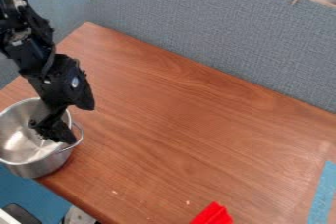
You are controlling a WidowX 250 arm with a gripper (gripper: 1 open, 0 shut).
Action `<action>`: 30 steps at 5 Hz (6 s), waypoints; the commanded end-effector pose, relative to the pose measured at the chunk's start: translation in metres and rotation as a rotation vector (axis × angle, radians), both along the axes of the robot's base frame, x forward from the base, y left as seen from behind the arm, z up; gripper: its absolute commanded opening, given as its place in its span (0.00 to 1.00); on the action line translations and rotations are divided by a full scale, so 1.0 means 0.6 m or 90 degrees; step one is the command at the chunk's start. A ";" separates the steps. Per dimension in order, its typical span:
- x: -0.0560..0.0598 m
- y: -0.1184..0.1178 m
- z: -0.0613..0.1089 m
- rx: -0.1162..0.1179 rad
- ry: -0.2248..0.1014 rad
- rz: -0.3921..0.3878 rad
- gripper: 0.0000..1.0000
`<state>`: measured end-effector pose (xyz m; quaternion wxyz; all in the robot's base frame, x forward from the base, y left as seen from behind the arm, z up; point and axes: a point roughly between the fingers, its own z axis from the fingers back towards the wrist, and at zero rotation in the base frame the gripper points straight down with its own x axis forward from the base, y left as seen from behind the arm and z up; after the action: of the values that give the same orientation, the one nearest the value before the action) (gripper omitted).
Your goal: Move the red object from the metal pot to the table
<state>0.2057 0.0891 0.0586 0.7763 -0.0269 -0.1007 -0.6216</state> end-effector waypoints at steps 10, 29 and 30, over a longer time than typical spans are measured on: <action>0.051 -0.022 -0.109 -0.114 0.039 0.820 1.00; -0.019 -0.188 -0.186 -0.130 -0.095 1.581 0.00; 0.010 -0.166 -0.167 -0.164 -0.127 1.584 0.00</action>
<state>0.2062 -0.0105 -0.0488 0.8167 0.0693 -0.1624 0.5494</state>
